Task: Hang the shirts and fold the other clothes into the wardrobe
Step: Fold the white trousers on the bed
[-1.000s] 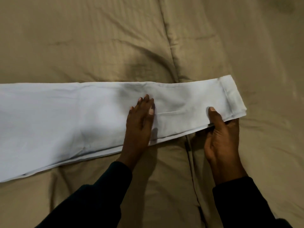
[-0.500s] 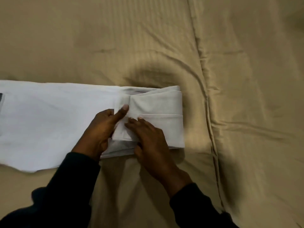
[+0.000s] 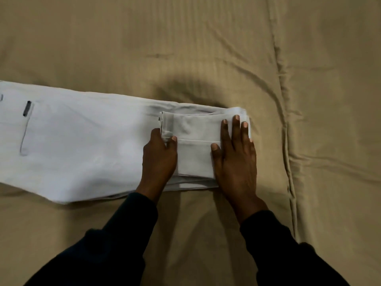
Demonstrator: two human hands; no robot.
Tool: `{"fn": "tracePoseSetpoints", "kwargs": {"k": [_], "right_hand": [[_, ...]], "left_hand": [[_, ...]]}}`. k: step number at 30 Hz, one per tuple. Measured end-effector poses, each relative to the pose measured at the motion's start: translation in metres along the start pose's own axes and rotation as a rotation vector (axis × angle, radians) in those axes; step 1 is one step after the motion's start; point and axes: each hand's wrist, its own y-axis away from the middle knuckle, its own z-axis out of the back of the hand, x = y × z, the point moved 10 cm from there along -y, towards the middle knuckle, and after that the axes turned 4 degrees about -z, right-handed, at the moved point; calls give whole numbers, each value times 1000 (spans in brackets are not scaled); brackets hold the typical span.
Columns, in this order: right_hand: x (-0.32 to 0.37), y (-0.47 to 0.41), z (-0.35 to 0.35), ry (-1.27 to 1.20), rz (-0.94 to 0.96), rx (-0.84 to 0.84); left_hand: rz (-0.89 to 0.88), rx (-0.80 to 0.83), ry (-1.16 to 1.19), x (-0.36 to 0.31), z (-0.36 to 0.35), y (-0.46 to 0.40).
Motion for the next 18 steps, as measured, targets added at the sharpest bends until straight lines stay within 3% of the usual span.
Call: {"fn": "tracePoseSetpoints", "kwargs": {"k": [3,5,8,10,12,16,18], "right_hand": [[1,0,-14,60,11,32],[6,-2,-9,74,19,-27],[13,-9,-10,41,45,-51],[11,-10,-21,45,55,-27],[7,-9,-31,70,57,-12],[5,-7,-36,77,48,-17],[4,-9,-36,85,41,-22]], "left_hand": [[-77,-191,-204,-12,14,3],[-331,-274,-391,-39,10,11],[-644,-55,-492,-55,-33,15],[-676,55,-547,-37,-54,7],[-660,54,-610,-24,-59,2],[-583,-20,-93,-41,-27,-5],[-549,-40,-95,-34,-20,-13]]}}
